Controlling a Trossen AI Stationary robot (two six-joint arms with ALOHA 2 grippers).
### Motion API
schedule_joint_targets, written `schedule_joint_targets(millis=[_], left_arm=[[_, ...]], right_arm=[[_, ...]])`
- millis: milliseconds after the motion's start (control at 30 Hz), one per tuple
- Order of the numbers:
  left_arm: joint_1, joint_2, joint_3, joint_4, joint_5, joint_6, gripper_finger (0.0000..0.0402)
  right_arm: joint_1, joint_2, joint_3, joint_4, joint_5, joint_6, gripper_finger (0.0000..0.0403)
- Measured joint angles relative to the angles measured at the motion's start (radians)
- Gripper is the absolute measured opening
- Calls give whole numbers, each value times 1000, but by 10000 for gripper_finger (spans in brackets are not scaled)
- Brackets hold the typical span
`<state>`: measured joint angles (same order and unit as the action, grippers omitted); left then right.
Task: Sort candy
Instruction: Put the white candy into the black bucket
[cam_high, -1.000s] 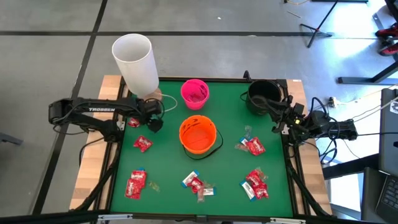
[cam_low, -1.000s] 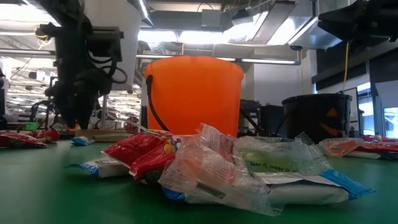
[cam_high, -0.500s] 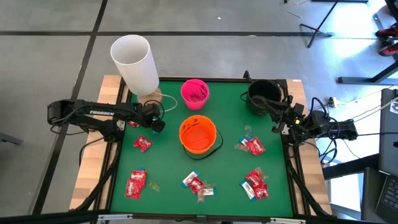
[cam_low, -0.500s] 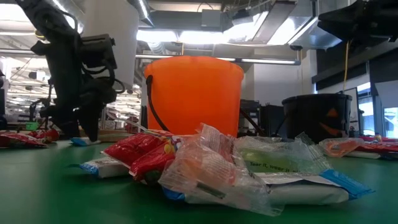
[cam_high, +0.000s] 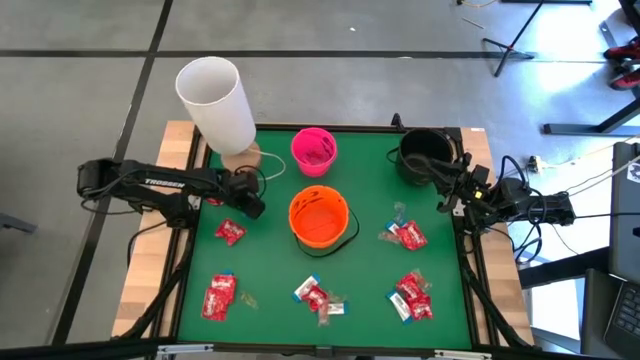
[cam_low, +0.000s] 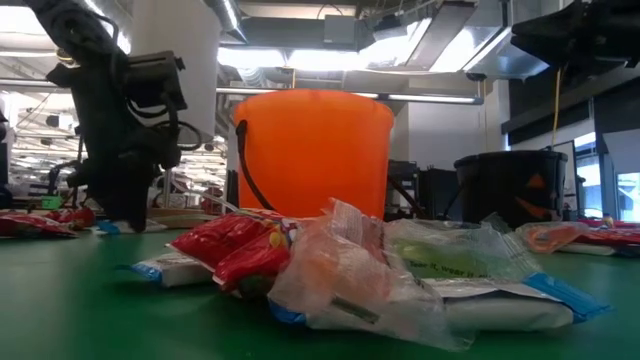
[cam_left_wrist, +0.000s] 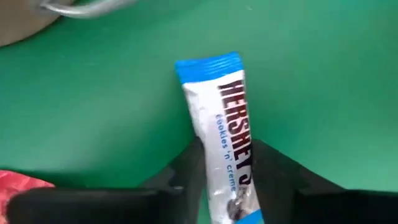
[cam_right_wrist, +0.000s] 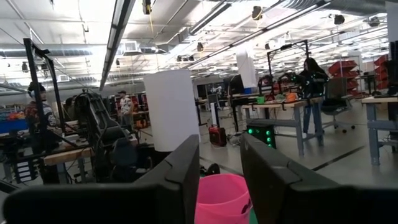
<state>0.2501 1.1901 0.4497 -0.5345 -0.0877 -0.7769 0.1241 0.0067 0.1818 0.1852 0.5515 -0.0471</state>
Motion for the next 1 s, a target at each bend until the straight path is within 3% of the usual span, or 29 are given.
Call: schedule_joint_targets(millis=[167,333,667,1000], left_arm=[[-39,-29,66,-46,27,19,48],[-83,-94,148,-52,17,69,24],[-179,-179,302,-37,-70,247,24],[-193,-174,347,219,-94,482,23]], right_arm=[[0,0,0,-1,25,0,115],[0,0,0,-1,32,0,115],[0,0,0,-2,45,15,115],[0,136,13,-1,22,16,115]])
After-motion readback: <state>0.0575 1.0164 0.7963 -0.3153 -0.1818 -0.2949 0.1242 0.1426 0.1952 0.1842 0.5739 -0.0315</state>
